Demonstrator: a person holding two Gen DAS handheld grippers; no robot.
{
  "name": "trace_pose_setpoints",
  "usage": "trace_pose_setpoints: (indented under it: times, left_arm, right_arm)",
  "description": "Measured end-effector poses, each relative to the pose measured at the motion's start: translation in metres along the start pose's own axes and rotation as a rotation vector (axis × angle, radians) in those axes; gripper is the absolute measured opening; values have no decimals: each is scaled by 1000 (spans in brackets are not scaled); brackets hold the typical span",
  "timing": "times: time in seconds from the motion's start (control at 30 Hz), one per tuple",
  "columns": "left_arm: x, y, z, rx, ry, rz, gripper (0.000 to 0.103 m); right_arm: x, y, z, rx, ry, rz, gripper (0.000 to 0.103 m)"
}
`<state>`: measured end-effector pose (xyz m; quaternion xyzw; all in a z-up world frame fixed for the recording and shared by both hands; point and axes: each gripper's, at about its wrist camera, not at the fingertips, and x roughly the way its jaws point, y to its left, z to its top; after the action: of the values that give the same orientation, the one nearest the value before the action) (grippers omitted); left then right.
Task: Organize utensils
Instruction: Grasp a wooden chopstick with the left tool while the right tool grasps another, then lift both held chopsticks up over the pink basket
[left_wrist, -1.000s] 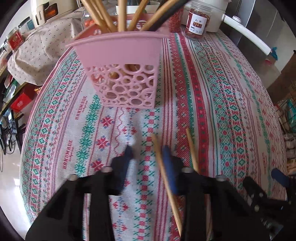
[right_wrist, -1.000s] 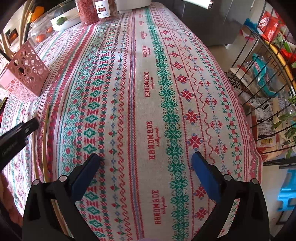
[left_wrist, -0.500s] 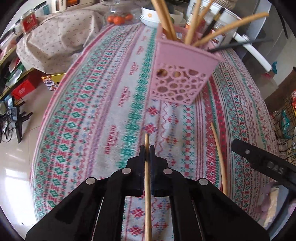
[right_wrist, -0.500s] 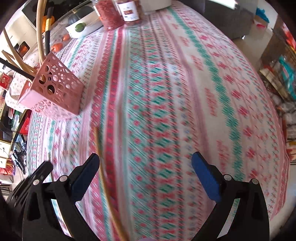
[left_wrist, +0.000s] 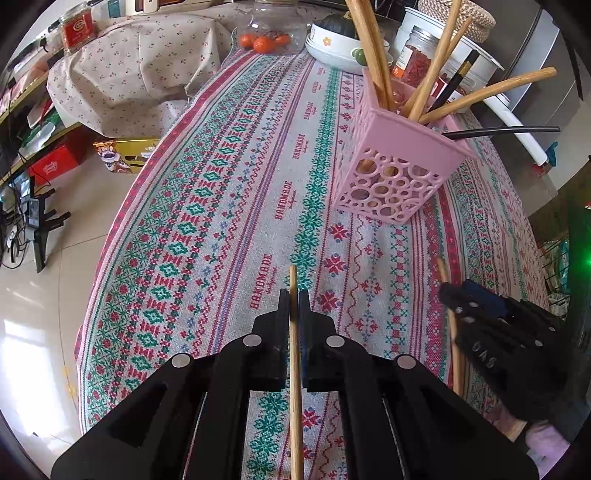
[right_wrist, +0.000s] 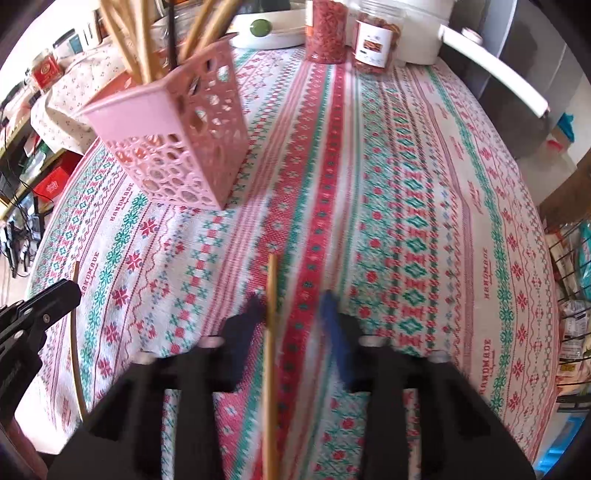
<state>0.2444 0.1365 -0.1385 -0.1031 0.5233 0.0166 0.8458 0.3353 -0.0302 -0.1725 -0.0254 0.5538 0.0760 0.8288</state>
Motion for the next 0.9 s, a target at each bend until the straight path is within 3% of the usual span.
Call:
trace_pose_setpoints:
  times: [0.03,0.13,0.33,0.5,0.67,0.9]
  left_arm:
    - [0,-2,0,2,-3,-5,4]
    - [-1,-6,-1,9,-12,-14,4]
    - [-7,-4,1,-25,-35,-58,4]
    - [-26,0,1,-55,-92,-133,4]
    - [-63,9,-4,-87,-217,-202,4]
    - [-101,15,-20,-106,-345,-217,4]
  right_arm:
    - [-1,-9,-2,15,7,16,7]
    - [0,-37,-6,100,45,120,6]
    - [-15,-58,-23,156,20,102,6]
    - [-59,-64,-38,154,-110,88,6]
    - [-106,-70,-48,151,-244,109,6]
    - [-150,-71,-59,157,-358,136,6]
